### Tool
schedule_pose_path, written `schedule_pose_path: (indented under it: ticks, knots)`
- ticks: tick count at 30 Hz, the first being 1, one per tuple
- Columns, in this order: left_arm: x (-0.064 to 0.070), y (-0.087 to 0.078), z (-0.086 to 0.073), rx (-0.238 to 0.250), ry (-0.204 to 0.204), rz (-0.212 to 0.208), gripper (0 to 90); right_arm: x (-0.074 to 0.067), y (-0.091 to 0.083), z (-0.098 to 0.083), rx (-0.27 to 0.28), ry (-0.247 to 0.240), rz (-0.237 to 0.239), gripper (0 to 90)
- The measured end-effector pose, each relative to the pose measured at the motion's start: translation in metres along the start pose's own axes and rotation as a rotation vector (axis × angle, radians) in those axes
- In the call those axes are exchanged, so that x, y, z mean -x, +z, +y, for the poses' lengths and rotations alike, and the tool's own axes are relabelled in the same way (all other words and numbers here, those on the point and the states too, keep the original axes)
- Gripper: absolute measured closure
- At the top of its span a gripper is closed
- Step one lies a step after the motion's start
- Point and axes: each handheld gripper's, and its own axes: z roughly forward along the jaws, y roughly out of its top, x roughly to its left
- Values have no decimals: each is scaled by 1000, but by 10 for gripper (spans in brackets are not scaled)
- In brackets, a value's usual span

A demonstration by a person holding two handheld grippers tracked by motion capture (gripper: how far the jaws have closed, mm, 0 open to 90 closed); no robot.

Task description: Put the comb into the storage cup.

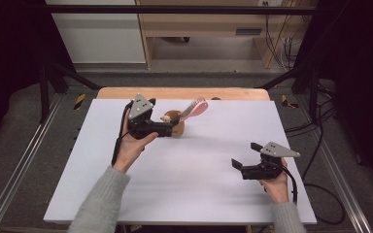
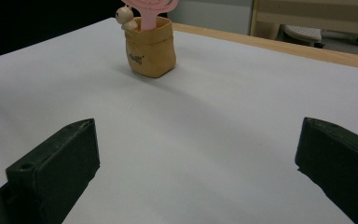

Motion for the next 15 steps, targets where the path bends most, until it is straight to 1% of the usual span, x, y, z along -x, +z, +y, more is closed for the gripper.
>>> schedule_pose_path:
  ticks: [2, 5, 7, 15]
  knots:
    - [-3, -6, -4, 9, -6, 1, 1, 0, 0, 0, 3, -3, -1, 1]
    - [-6, -16, -10, 10, -7, 0, 1, 0, 0, 0, 0, -1, -1, 1]
    - [-8, -21, -13, 9, 1, 2, 1, 0, 0, 0, 2, -1, -2, 1]
    - [-14, -43, -27, 17, -9, 8, 1, 0, 0, 0, 3, 0, -3, 1]
